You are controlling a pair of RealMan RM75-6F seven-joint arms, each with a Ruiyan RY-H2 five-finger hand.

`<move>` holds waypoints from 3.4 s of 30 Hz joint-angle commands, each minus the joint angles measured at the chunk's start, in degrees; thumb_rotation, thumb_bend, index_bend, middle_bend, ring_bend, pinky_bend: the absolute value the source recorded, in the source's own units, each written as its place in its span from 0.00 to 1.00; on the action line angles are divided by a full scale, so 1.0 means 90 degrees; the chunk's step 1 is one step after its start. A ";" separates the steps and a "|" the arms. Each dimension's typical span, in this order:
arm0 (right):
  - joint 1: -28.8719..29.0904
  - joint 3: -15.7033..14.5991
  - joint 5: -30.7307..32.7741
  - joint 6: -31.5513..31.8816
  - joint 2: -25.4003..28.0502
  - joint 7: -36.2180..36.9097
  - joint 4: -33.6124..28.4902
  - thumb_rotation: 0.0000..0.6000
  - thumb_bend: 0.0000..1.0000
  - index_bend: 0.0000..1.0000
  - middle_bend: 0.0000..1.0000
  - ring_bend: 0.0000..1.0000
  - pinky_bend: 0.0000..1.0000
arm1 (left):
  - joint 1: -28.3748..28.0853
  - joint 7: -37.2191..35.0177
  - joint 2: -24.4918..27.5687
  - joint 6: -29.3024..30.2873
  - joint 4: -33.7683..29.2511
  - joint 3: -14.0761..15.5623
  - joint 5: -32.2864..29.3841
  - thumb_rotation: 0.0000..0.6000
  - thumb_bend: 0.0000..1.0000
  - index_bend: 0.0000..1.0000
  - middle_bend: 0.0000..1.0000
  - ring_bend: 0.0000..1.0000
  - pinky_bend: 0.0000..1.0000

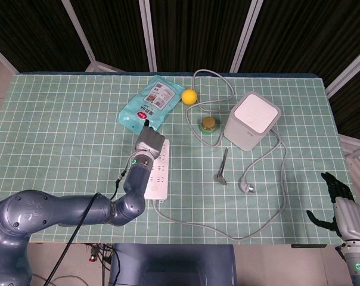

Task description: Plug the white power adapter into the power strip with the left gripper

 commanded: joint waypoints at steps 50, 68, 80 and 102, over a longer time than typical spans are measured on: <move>-0.0009 0.0003 0.0023 -0.0009 0.0016 0.0023 -0.0028 1.00 0.34 0.00 0.00 0.00 0.00 | 0.0236 -0.0134 -0.0416 -0.0210 0.0323 0.0092 0.0408 1.00 0.53 0.69 0.72 0.20 0.01; -0.0013 0.0004 0.0022 -0.0003 0.0012 0.0017 -0.0029 1.00 0.34 0.00 0.00 0.00 0.00 | 0.0333 -0.0312 -0.0552 -0.0252 0.0503 0.0079 0.0648 1.00 0.53 0.68 0.72 0.21 0.01; -0.0018 0.0002 0.0024 -0.0007 0.0021 0.0051 -0.0043 1.00 0.34 0.00 0.00 0.00 0.00 | 0.0374 -0.0344 -0.0654 -0.0315 0.0577 0.0131 0.0774 1.00 0.52 0.68 0.71 0.21 0.01; -0.0037 -0.0015 -0.0079 0.0099 -0.0014 -0.0085 0.0009 1.00 0.34 0.00 0.00 0.00 0.00 | 0.1911 -0.2869 0.1367 0.0987 -0.1917 -0.0112 0.3319 1.00 0.01 0.00 0.00 0.00 0.00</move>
